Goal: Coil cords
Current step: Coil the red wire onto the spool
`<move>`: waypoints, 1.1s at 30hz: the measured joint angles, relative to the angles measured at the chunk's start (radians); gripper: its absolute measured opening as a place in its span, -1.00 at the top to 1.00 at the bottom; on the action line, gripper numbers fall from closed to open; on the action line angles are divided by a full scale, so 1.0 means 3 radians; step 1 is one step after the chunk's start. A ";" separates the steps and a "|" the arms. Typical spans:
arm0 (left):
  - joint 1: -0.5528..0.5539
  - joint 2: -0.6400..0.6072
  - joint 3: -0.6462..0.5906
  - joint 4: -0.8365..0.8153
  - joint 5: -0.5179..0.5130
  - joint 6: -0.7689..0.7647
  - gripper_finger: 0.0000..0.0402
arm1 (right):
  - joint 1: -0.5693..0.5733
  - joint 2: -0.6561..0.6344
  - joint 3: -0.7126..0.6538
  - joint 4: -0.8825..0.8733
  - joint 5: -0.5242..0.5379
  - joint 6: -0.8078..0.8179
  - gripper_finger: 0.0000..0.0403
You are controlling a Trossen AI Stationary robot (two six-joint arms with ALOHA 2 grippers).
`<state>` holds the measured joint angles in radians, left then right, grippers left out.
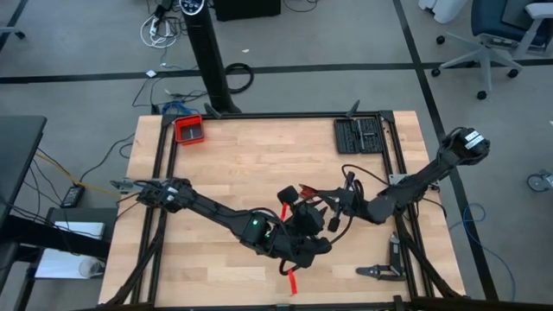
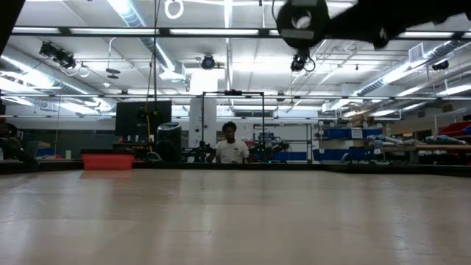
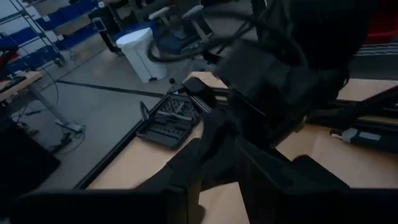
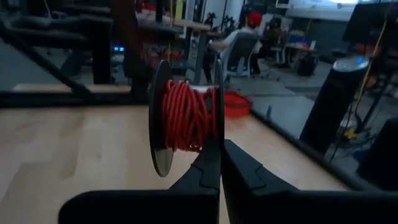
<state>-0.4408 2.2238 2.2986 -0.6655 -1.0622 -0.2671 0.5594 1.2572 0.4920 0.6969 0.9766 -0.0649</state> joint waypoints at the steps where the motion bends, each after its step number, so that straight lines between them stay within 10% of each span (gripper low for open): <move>1: 0.0000 0.0000 0.0000 -0.0009 0.0002 -0.0015 0.50 | 0.0015 0.0000 -0.0064 -0.0012 0.0010 0.0088 1.00; 16: -0.0016 0.0055 -0.0821 0.0764 0.0054 -0.0356 0.50 | 0.0377 0.0003 -0.0866 -0.0415 -0.0332 0.1946 1.00; 33: -0.0118 0.0053 -0.0945 0.0310 0.0440 -0.1077 0.50 | 0.0464 0.0003 -0.1100 -0.0902 -0.1047 0.2524 1.00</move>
<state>-0.4763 2.2398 2.0151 -0.5725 -0.9303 -0.5901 0.6987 1.2579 0.1620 0.4263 0.6626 0.6923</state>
